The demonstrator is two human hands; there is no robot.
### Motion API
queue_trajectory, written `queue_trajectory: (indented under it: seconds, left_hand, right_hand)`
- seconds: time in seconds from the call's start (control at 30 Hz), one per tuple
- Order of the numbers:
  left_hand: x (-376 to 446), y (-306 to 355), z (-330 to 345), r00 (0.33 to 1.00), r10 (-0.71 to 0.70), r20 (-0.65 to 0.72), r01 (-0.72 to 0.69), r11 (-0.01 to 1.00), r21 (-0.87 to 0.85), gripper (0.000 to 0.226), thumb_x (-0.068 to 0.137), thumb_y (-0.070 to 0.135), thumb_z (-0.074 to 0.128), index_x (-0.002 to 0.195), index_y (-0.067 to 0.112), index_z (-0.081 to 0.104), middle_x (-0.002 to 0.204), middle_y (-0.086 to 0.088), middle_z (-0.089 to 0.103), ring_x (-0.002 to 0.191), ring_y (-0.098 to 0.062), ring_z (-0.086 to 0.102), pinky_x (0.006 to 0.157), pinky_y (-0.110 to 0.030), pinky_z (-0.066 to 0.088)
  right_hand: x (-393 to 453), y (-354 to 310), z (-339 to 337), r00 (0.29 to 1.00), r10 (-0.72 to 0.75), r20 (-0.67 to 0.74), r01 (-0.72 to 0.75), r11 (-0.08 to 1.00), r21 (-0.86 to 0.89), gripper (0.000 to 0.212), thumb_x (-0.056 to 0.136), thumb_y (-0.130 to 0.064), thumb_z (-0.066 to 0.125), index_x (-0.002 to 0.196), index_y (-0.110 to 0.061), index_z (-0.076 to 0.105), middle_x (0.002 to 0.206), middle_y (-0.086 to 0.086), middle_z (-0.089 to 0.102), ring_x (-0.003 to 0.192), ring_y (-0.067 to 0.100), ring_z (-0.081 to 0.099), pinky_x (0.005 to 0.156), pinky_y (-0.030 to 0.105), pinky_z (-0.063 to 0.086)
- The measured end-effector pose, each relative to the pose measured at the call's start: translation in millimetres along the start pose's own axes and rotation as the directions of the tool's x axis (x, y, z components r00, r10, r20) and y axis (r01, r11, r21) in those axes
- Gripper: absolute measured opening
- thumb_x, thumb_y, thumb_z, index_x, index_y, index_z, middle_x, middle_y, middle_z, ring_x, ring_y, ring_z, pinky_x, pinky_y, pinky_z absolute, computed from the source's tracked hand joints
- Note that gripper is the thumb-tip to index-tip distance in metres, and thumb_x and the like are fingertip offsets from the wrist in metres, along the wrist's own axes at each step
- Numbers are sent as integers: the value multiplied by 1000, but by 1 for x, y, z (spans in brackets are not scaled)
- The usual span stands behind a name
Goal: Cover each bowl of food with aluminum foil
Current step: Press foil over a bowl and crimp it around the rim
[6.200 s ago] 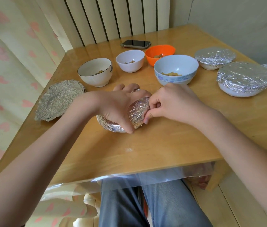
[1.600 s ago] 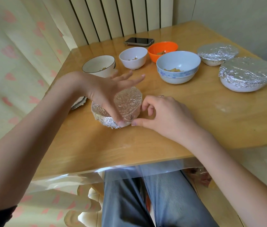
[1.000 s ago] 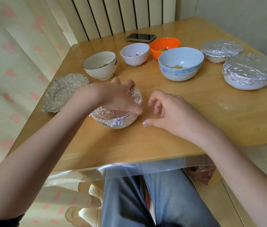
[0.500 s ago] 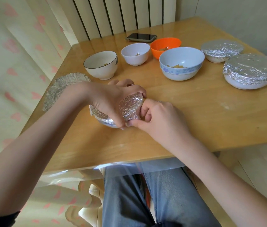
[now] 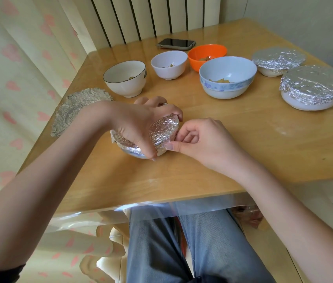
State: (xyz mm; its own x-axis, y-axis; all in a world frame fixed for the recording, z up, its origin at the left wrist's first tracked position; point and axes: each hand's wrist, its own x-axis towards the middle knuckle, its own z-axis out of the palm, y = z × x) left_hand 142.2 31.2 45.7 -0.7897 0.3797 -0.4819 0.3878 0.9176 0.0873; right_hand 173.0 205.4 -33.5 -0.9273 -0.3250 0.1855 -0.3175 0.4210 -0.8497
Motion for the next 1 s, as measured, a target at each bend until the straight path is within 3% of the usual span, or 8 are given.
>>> queue_trajectory:
  seconds: [0.17, 0.33, 0.57, 0.63, 0.77, 0.83, 0.93, 1.0]
  left_hand:
    - [2, -4, 0, 1000, 13, -12, -13, 1000, -1, 99, 53, 44, 88, 121, 66, 20, 134, 22, 16, 132, -13, 15, 106, -51, 37]
    - [3, -3, 3, 999, 15, -39, -15, 1000, 1, 99, 42, 53, 78, 119, 68, 18, 133, 22, 17, 130, -12, 16, 106, -49, 37]
    - [1, -2, 0, 1000, 12, -28, -12, 1000, 15, 100, 54, 43, 89, 123, 65, 18, 132, 21, 18, 127, -12, 17, 106, -50, 38]
    - [1, -3, 0, 999, 12, -31, -12, 1000, 12, 101, 54, 43, 89, 123, 64, 18, 134, 21, 18, 128, -12, 17, 106, -50, 37]
    - [1, -2, 1, 1000, -9, -22, 9, 1000, 13, 103, 45, 53, 81, 126, 63, 17, 135, 21, 18, 131, -14, 18, 106, -48, 37]
    - [1, -2, 1, 999, -39, -37, 39, 999, 0, 102, 50, 51, 85, 128, 61, 19, 136, 18, 20, 131, -17, 20, 105, -46, 37]
    - [1, 3, 5, 980, -180, -88, 179, 984, -25, 99, 53, 59, 80, 132, 56, 20, 134, 8, 27, 127, -27, 26, 92, -44, 38]
    - [-1, 7, 7, 955, -291, -67, 287, 956, -57, 114, 43, 72, 75, 138, 56, 13, 143, 5, 24, 131, -34, 28, 97, -48, 38]
  right_hand:
    - [9, 3, -2, 998, -59, -20, 58, 998, -39, 29, 65, -38, 84, 61, -15, 67, 47, -11, 53, 45, 4, 43, 51, 22, 34]
    - [20, -4, -14, 998, -57, -8, 50, 929, -367, 46, 57, -64, 75, 53, -21, 58, 49, -25, 51, 50, 6, 45, 50, 27, 28]
    - [13, 10, -14, 990, -77, 120, 87, 993, -82, 45, 64, -64, 69, 64, -20, 57, 39, -11, 38, 43, 7, 32, 55, 29, 30]
    - [14, 10, -14, 992, -83, 98, 87, 996, -36, 47, 63, -66, 66, 64, -21, 54, 38, -10, 36, 43, 8, 29, 55, 30, 30]
    - [17, 6, -11, 994, -94, 55, 103, 976, -192, 44, 68, -66, 61, 59, -26, 44, 41, -14, 45, 44, 9, 38, 54, 29, 29]
    - [16, 4, -10, 993, -109, 45, 118, 938, -326, 43, 74, -67, 54, 64, -27, 43, 48, -18, 51, 49, 6, 44, 53, 28, 27]
    - [16, 1, -13, 990, -141, 12, 133, 893, -430, 38, 82, -65, 48, 77, -27, 49, 49, -6, 46, 52, 7, 43, 53, 29, 27]
    - [16, 2, -18, 988, -154, -20, 132, 903, -410, 32, 84, -60, 50, 80, -28, 52, 48, -5, 42, 51, 8, 42, 51, 30, 29]
